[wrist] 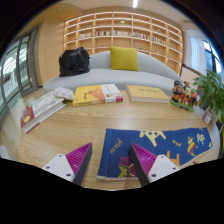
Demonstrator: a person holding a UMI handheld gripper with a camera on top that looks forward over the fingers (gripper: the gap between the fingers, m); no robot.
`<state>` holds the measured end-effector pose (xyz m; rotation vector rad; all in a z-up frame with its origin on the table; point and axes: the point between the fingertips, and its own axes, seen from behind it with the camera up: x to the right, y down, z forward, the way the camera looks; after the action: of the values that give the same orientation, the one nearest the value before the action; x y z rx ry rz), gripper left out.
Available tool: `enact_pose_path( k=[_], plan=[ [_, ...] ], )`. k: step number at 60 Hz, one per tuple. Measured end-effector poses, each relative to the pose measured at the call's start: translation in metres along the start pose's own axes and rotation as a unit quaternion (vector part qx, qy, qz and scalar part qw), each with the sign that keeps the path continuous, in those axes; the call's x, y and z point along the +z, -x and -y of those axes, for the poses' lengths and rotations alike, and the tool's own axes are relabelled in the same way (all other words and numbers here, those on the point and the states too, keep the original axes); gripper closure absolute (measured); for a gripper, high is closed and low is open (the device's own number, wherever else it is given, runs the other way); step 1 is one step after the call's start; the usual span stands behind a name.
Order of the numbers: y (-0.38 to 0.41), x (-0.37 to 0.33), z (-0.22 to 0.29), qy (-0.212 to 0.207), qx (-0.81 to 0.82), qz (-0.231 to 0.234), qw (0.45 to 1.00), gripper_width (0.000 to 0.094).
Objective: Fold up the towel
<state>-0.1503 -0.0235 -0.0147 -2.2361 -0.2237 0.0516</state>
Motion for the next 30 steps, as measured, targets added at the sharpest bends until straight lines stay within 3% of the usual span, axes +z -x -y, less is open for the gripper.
enact_pose_path(
  k=[12,15,24,30],
  plan=[
    [0.020,0.006,0.004,-0.009,-0.033,0.018,0.999,0.0690],
    [0.022,0.007,0.006,-0.012,-0.045,0.016,0.999,0.0904],
    [0.023,0.005,0.005,-0.002,-0.048,0.000,0.999,0.0923],
    [0.046,-0.012,0.012,0.008,-0.003,0.051,0.999,0.0927]
  ],
)
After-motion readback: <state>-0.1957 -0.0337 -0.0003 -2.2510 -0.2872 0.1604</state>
